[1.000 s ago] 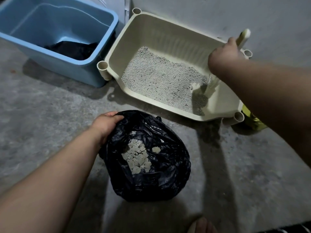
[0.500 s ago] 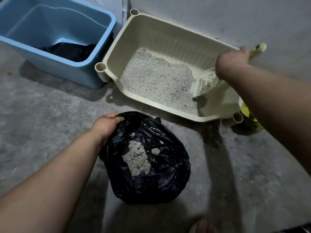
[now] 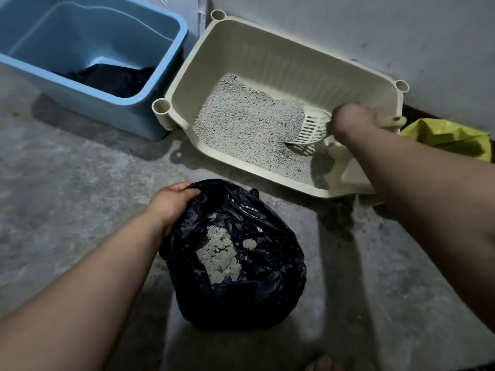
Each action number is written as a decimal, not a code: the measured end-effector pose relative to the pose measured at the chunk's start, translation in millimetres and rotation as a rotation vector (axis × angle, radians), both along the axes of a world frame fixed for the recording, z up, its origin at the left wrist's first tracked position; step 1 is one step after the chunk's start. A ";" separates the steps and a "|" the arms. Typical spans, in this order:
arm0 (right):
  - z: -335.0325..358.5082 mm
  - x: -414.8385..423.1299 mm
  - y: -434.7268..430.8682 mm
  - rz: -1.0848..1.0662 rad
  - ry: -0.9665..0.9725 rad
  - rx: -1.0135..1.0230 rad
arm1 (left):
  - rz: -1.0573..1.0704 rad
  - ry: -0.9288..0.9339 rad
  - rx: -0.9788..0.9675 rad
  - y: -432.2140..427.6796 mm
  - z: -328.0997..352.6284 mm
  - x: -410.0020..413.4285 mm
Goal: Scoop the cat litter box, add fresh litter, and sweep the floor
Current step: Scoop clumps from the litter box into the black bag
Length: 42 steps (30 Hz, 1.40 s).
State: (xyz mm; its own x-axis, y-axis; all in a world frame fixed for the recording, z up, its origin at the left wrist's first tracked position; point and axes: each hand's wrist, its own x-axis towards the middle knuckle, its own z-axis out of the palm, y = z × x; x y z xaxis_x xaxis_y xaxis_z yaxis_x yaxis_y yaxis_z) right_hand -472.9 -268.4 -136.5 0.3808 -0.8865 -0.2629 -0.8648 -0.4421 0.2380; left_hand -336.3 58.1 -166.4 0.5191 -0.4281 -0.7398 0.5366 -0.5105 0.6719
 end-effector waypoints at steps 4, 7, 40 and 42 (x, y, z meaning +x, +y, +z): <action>-13.4 27.7 19.4 0.006 -0.190 0.079 | 0.003 -0.004 0.014 3.9 -3.3 0.3; -16.0 34.6 30.1 -0.051 -0.313 0.132 | 0.008 -0.021 0.019 6.5 -1.8 2.2; 11.5 22.8 63.6 0.006 -0.661 0.156 | 0.025 -0.085 -0.032 19.0 27.8 6.7; 13.2 22.0 64.8 0.020 -0.618 0.132 | 0.034 -0.088 -0.025 19.3 27.9 5.8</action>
